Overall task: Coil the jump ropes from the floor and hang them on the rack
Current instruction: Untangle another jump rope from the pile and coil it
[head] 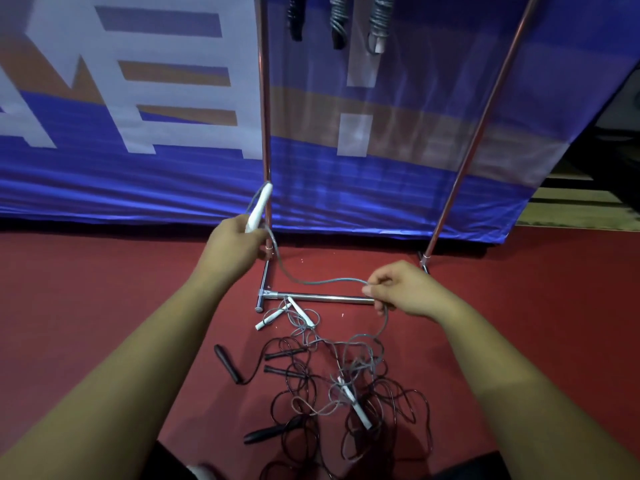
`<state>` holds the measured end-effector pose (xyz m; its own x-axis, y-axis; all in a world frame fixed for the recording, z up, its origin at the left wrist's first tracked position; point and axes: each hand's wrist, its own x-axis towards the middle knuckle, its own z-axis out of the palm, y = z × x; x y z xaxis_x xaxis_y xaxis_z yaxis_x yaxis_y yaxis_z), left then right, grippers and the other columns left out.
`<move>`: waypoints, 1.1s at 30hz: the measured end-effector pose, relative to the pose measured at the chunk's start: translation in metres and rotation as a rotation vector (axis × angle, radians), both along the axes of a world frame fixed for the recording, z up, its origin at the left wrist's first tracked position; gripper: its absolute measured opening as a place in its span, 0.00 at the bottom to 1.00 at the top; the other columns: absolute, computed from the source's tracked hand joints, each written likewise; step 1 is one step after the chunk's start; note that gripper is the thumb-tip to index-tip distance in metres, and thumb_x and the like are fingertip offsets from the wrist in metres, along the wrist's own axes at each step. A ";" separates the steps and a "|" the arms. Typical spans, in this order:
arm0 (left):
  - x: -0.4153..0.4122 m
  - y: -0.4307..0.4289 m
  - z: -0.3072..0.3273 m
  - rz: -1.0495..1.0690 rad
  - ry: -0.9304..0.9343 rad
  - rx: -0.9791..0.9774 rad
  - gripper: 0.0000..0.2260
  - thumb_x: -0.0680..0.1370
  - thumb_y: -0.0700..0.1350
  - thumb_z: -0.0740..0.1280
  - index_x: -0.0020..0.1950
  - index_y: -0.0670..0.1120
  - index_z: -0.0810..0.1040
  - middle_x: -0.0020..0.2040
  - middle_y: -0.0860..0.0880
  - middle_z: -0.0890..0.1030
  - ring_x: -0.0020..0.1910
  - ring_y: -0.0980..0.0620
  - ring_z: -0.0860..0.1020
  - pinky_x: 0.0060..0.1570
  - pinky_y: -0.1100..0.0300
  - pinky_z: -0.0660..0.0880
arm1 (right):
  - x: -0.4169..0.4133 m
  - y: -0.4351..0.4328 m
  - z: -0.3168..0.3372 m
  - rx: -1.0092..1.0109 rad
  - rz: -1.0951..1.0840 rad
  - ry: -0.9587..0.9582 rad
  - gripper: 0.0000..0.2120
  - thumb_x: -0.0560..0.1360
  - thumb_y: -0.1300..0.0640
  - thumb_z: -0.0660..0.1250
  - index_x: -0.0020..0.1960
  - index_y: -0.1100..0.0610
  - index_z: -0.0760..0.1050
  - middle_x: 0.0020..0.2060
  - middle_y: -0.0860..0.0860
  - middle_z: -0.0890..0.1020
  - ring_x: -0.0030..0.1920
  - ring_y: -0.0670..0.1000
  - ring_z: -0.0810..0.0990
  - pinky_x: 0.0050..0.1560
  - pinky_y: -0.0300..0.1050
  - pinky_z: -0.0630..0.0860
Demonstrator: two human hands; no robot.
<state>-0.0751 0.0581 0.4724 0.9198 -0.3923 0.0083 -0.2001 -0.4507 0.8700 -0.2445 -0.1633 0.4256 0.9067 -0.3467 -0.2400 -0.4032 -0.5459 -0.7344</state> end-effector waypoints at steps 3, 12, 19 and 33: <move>-0.004 -0.005 0.001 -0.099 -0.073 0.074 0.04 0.77 0.40 0.66 0.44 0.41 0.78 0.36 0.41 0.79 0.26 0.52 0.70 0.28 0.59 0.65 | 0.004 0.017 0.012 0.020 0.014 -0.072 0.09 0.76 0.55 0.71 0.38 0.56 0.82 0.23 0.45 0.73 0.25 0.45 0.70 0.31 0.38 0.67; -0.019 -0.011 -0.001 -0.164 -0.212 0.241 0.04 0.76 0.38 0.66 0.43 0.45 0.77 0.35 0.48 0.75 0.31 0.50 0.73 0.26 0.64 0.64 | 0.011 0.016 0.000 -0.250 -0.209 -0.048 0.12 0.73 0.58 0.69 0.35 0.64 0.77 0.24 0.51 0.72 0.28 0.48 0.68 0.32 0.42 0.68; -0.050 -0.018 0.012 -0.512 0.176 -0.088 0.05 0.80 0.42 0.68 0.54 0.45 0.81 0.26 0.52 0.77 0.22 0.57 0.71 0.23 0.66 0.64 | 0.007 0.046 0.032 0.219 -0.011 -0.358 0.04 0.76 0.60 0.71 0.43 0.57 0.82 0.26 0.50 0.76 0.28 0.46 0.74 0.33 0.38 0.73; -0.008 -0.009 0.006 0.020 0.283 -0.290 0.03 0.79 0.37 0.65 0.47 0.43 0.77 0.34 0.44 0.76 0.22 0.54 0.73 0.19 0.67 0.60 | -0.011 -0.020 -0.008 0.019 -0.010 0.047 0.04 0.72 0.54 0.75 0.40 0.54 0.85 0.39 0.54 0.87 0.38 0.49 0.77 0.43 0.48 0.75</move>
